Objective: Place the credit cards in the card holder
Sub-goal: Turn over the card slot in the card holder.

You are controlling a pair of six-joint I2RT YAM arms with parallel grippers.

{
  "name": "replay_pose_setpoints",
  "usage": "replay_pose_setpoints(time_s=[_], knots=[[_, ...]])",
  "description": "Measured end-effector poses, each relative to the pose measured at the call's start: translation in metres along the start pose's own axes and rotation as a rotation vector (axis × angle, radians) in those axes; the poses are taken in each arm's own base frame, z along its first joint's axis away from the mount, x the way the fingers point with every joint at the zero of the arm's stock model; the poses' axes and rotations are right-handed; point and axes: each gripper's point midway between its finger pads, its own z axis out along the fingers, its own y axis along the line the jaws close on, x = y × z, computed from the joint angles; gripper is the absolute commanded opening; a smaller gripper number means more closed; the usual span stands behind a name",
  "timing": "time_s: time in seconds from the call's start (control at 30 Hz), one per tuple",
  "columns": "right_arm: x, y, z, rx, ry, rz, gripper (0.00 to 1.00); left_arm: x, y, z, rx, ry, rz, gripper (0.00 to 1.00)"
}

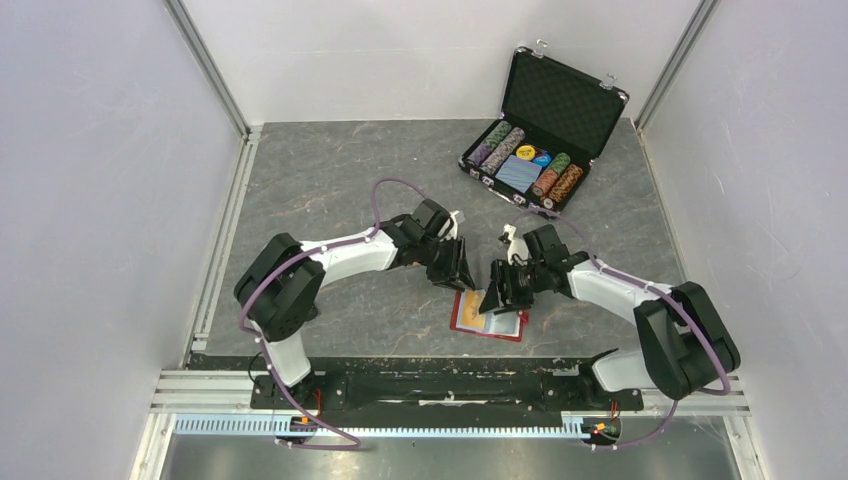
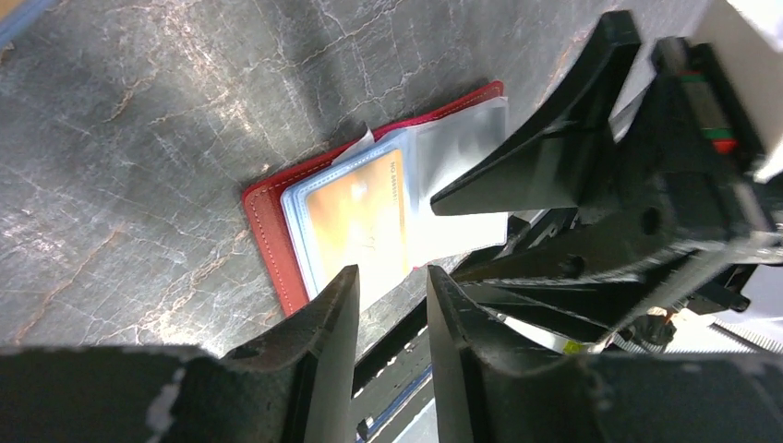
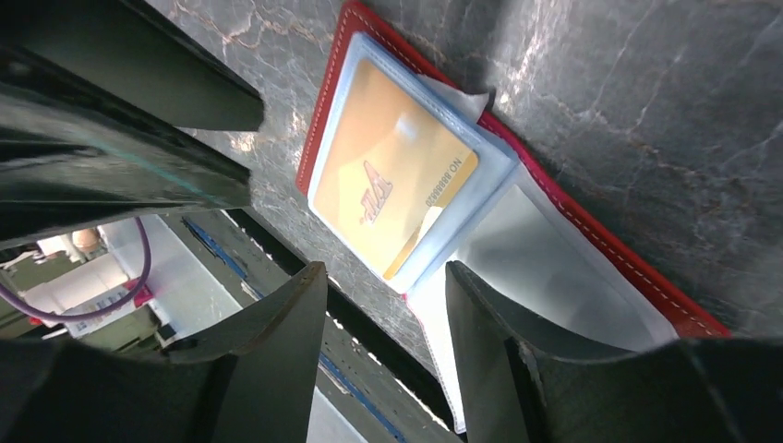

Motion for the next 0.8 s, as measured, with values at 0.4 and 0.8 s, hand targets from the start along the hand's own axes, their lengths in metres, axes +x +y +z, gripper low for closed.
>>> replay_pose_setpoints(time_s=[0.4,0.8], knots=[[0.004,-0.011,-0.002,0.048,-0.012,-0.050,0.36,0.013,0.018,0.021,-0.023,0.072,-0.041,0.34],[0.013,-0.018,0.009,0.032,0.027,-0.019,0.11,0.019,0.031,0.028,-0.060,0.097,-0.060,0.34]])
